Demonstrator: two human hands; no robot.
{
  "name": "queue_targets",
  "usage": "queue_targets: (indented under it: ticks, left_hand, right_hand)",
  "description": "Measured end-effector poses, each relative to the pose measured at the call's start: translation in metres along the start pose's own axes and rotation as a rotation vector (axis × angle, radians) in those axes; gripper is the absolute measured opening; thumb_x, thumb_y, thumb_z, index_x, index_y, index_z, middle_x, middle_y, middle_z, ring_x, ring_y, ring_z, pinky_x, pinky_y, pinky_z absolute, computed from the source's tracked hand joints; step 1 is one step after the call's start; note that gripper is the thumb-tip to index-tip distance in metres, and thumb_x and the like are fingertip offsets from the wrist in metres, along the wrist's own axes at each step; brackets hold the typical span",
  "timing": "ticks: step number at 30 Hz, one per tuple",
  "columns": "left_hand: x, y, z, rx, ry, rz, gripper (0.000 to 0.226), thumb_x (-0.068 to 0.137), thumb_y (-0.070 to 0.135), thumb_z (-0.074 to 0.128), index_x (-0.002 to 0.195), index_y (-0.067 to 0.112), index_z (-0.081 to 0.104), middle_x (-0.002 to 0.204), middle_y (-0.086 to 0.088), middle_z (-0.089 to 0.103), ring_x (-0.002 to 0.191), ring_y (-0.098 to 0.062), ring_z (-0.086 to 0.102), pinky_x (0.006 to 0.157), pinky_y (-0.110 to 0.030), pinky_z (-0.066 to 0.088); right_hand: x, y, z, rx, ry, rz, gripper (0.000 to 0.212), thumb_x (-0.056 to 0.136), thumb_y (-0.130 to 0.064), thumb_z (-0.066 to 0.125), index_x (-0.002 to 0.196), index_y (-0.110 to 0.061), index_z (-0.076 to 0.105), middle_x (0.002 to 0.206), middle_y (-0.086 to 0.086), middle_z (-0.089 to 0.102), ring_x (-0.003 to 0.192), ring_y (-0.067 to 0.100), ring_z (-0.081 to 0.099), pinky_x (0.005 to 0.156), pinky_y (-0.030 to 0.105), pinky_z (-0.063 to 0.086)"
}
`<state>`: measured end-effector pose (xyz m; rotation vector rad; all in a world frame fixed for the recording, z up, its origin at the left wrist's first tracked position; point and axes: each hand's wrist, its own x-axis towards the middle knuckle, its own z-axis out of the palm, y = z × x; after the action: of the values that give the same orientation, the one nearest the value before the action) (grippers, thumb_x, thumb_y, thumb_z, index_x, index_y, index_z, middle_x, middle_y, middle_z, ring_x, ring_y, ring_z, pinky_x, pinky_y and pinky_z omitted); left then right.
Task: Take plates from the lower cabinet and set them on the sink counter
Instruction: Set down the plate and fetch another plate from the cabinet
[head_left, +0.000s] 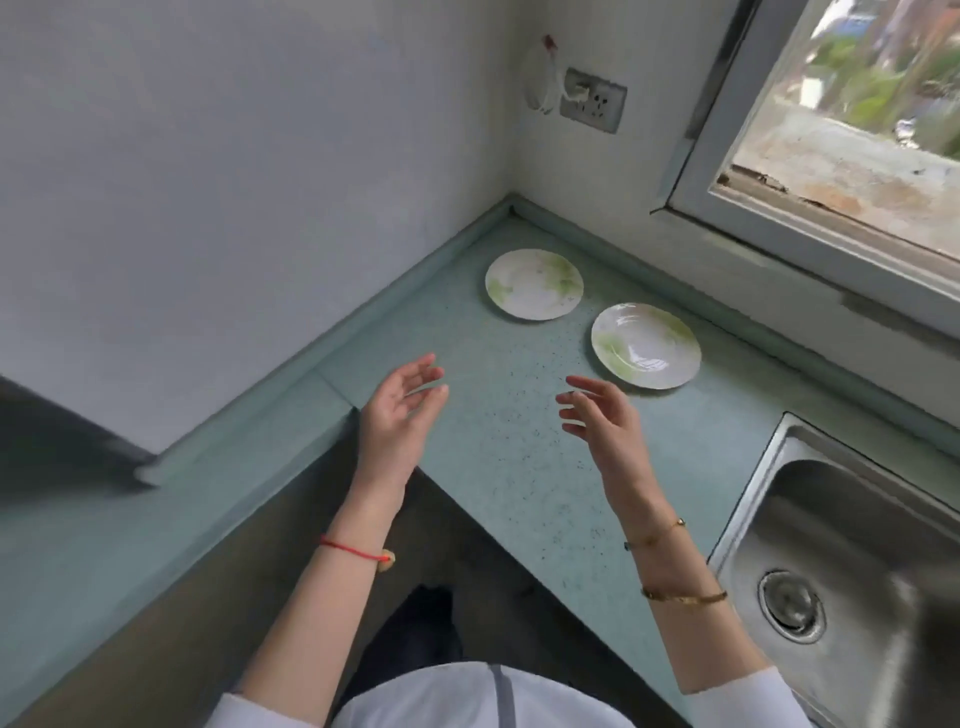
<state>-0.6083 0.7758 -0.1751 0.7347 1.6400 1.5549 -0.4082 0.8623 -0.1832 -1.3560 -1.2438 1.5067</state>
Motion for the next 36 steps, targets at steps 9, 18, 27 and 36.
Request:
queue_targets:
  ticks: [9,18,27,36]
  left_hand:
    - [-0.163,-0.023,-0.084,-0.091,0.439,0.015,0.035,0.092,0.006,0.065,0.125,0.018,0.064,0.115,0.002,0.071,0.109,-0.010,0.067,0.096,-0.030,0.054]
    - [-0.349,-0.039,-0.160,-0.120,0.948,0.006,0.036,0.093,0.009,0.065,0.127,0.019,0.064,0.118,0.001,0.069,0.116,-0.015,0.064,0.094,-0.026,0.053]
    - [-0.529,-0.065,-0.189,-0.217,1.435,-0.044,0.032,0.091,0.006,0.066,0.120,0.020,0.067,0.115,-0.003,0.072,0.114,-0.014,0.066,0.107,-0.043,0.048]
    - [-0.715,-0.084,-0.231,-0.271,1.765,-0.084,0.034,0.089,0.004,0.069,0.121,0.014,0.068,0.114,-0.008,0.073,0.108,-0.017,0.067,0.106,-0.047,0.049]
  right_hand:
    - [-0.093,0.023,0.040,-0.111,-0.400,-0.042,0.023,0.097,-0.015,0.054,0.117,-0.013,0.063,0.104,0.008,0.070,0.093,0.018,0.066,0.080,0.027,0.054]
    - [-0.221,0.054,0.130,-0.172,-0.900,-0.023,0.017,0.093,-0.009,0.056,0.106,-0.014,0.067,0.090,0.003,0.069,0.079,0.009,0.063,0.078,0.027,0.054]
    - [-0.382,0.093,0.200,-0.314,-1.366,-0.068,0.023,0.098,-0.006,0.049,0.115,-0.004,0.063,0.086,-0.003,0.069,0.078,0.008,0.064,0.071,0.017,0.054]
    - [-0.582,0.153,0.230,-0.393,-1.649,-0.028,0.022,0.096,-0.005,0.049,0.109,-0.012,0.065,0.090,0.001,0.069,0.080,0.014,0.064,0.075,0.026,0.053]
